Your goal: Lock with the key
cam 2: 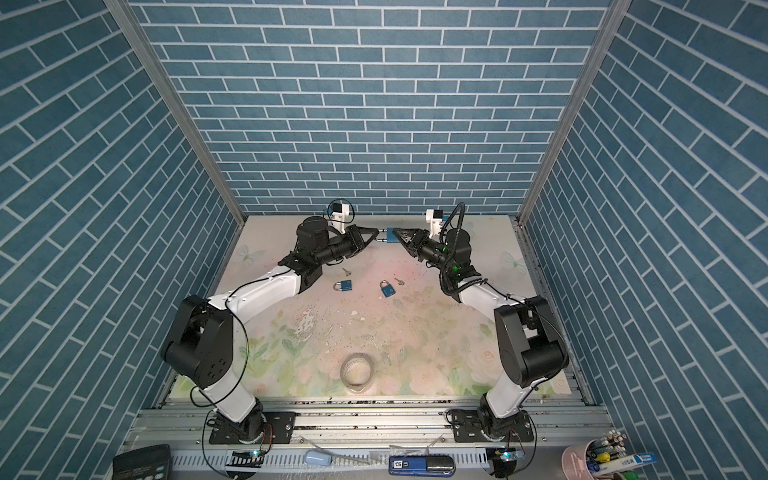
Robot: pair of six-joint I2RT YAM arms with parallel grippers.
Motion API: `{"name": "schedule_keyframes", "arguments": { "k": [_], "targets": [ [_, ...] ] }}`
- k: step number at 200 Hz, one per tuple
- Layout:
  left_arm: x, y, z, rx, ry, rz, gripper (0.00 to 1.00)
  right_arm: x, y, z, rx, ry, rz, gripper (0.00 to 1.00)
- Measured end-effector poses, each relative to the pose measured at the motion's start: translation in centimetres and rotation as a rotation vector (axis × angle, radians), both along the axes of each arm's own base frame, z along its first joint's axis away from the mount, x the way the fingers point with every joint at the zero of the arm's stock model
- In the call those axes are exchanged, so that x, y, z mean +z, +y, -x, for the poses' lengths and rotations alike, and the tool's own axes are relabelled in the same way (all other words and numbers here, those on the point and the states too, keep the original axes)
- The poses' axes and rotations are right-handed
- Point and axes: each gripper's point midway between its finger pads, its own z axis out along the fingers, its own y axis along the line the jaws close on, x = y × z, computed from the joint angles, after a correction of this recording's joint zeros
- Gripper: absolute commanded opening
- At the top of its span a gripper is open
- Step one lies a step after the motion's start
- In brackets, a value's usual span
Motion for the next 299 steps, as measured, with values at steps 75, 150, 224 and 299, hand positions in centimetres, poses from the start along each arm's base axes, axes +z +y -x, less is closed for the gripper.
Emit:
{"name": "schedule_keyframes", "arguments": {
  "k": [75,150,224,299],
  "targets": [
    [-0.1,-0.4,-1.2,0.019,0.003,-0.023,0.0,0.0,0.0,-1.0,-0.045,0.01,0.003,0.0],
    [-0.7,-1.2,-1.3,0.031,0.029,-0.028,0.0,-0.2,-0.4,-1.9,-0.097,0.008,-0.001,0.0],
    [-1.7,-5.5,4.1,-0.163,0.128,0.001,0.0,0.6,1.2,-0.7,-0.043,-0.213,0.095,0.0],
    [-2.7,-4.2,6.4,-0.22,0.18,-0.023,0.0,-0.7,2.9,1.9,0.029,-0.211,0.108,0.0]
  ]
}}
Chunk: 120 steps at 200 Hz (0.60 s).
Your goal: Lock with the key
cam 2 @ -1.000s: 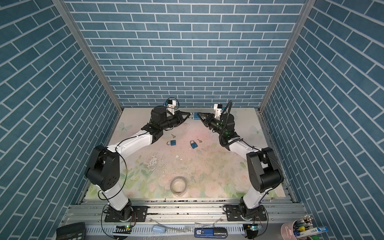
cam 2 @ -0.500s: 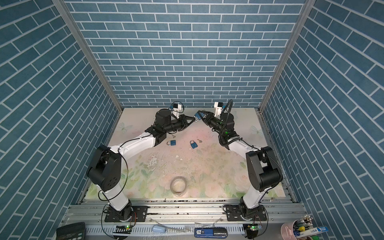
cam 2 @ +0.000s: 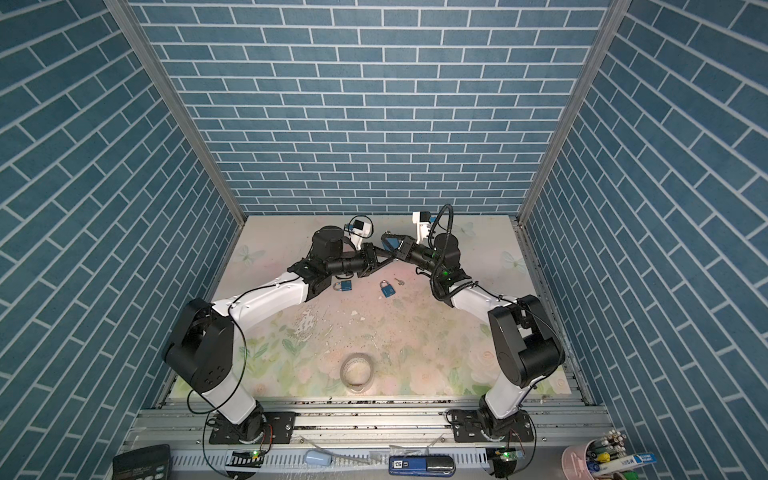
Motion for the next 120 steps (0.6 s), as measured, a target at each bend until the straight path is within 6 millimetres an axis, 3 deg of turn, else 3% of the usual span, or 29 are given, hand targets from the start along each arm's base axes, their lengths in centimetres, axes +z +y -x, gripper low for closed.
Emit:
{"name": "schedule_keyframes", "arguments": {
  "k": [120],
  "targets": [
    [-0.5,3.1,2.0,-0.052,-0.023,-0.102,0.0,-0.3,1.4,2.5,0.034,0.004,0.002,0.0]
  ]
}}
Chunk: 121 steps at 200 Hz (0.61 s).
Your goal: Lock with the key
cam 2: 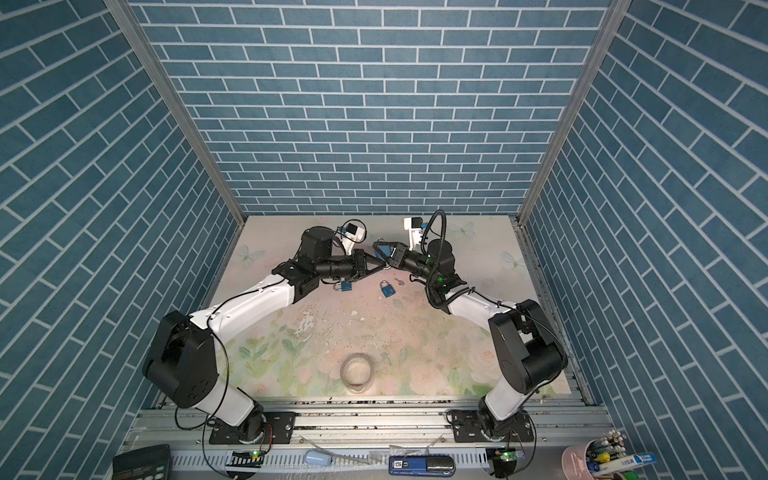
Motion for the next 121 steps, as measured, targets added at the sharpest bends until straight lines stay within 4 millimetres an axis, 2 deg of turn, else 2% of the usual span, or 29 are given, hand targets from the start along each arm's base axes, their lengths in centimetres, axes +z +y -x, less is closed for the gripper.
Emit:
{"name": "schedule_keyframes", "arguments": {
  "k": [121],
  "targets": [
    [-1.9,1.7,0.1,0.01,0.032,-0.067,0.0,-1.9,-0.8,0.1,-0.051,0.074,-0.025,0.0]
  ]
}}
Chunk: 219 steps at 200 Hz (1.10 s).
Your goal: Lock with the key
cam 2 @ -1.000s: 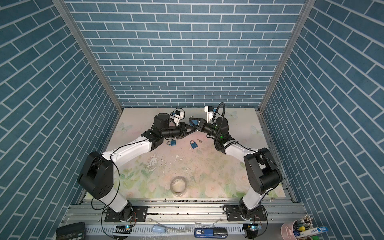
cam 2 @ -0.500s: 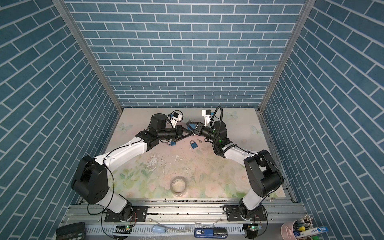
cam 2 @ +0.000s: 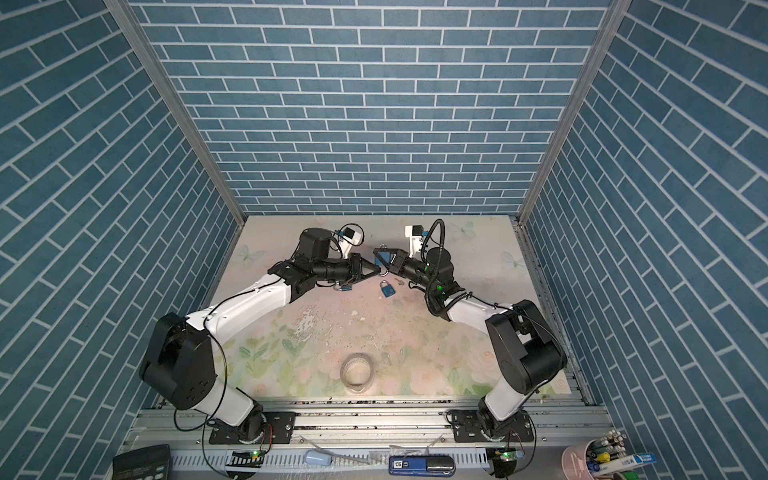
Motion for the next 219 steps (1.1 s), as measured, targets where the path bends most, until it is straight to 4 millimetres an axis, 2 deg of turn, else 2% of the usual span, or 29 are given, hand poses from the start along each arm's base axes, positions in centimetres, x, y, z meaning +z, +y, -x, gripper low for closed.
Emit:
{"name": "schedule_keyframes", "arguments": {
  "k": [9,33,47,77,95,111,152,184,219],
  "targets": [
    [-0.2,0.0,0.1,-0.001,0.002,0.001,0.0,-0.3,-0.1,0.0,-0.007,0.012,0.0,0.0],
    [-0.6,0.1,0.2,-0.007,0.003,0.01,0.13,-0.8,-0.5,0.2,-0.025,0.043,-0.004,0.0],
    [-0.3,0.2,-0.1,0.002,-0.001,0.021,0.17,-0.7,-0.7,0.0,-0.041,0.04,-0.01,0.0],
    [2.8,3.1,-3.8,0.133,-0.089,0.091,0.24,-3.8,-3.3,-1.5,-0.154,0.097,0.029,0.0],
    [4.0,3.6,-4.6,0.161,-0.122,0.125,0.28,-5.2,-4.5,-2.1,-0.219,0.127,0.041,0.0],
    [4.5,3.3,-4.6,0.159,-0.125,0.143,0.33,-5.5,-4.8,-2.4,-0.247,0.13,0.04,0.0],
    [5.0,3.3,-4.2,0.167,-0.124,0.18,0.44,-4.7,-5.4,-3.5,-0.317,0.092,0.003,0.0],
    [3.9,2.8,-3.0,0.165,-0.081,0.211,0.47,-4.4,-6.3,-4.9,-0.399,0.086,-0.05,0.0],
    [3.1,1.0,-2.0,0.137,-0.041,0.244,0.47,-3.9,-5.7,-6.3,-0.44,0.091,-0.09,0.0]
  ]
}}
